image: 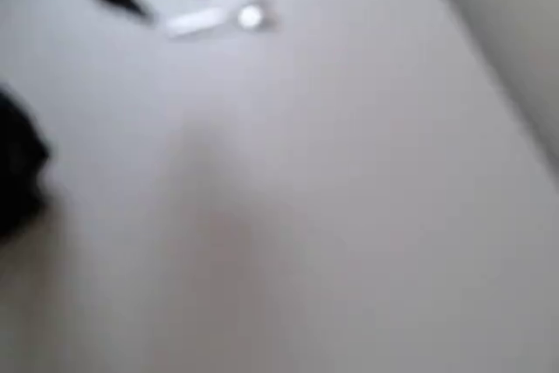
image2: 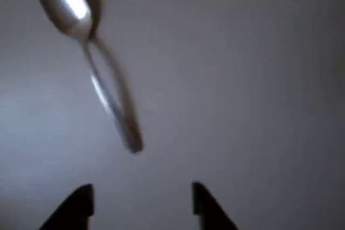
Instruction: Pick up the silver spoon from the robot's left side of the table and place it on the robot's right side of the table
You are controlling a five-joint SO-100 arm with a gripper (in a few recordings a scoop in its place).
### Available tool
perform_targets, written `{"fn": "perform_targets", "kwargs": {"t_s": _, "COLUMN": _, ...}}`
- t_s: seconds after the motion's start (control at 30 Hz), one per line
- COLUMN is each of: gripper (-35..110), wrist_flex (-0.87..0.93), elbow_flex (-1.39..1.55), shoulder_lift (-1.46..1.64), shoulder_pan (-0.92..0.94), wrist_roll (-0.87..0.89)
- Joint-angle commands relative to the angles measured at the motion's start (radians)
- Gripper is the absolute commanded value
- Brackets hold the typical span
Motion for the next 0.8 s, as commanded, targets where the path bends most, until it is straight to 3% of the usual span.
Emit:
{"fn": "perform_targets", "kwargs": {"t_s": 0.0, "gripper": 25, "wrist_flex": 0.051, "elbow_flex": -0.374, "shoulder_lift": -0.314, "shoulder_pan": -0.008, "wrist_roll": -0.089}}
{"fn": "perform_targets", "kwargs": {"t_s": 0.2, "gripper": 24, "wrist_flex": 0.094, "elbow_flex": -0.756, "shoulder_lift": -0.601, "shoulder_pan": 0.038, "wrist_roll": -0.133}}
{"fn": "perform_targets", "kwargs": {"t_s": 0.37, "gripper": 24, "wrist_flex": 0.232, "elbow_flex": -1.115, "shoulder_lift": -0.816, "shoulder_pan": 0.051, "wrist_roll": -0.156}}
{"fn": "perform_targets", "kwargs": {"t_s": 0.77, "gripper": 21, "wrist_flex": 0.23, "elbow_flex": -1.195, "shoulder_lift": -0.919, "shoulder_pan": 0.035, "wrist_roll": -0.161}}
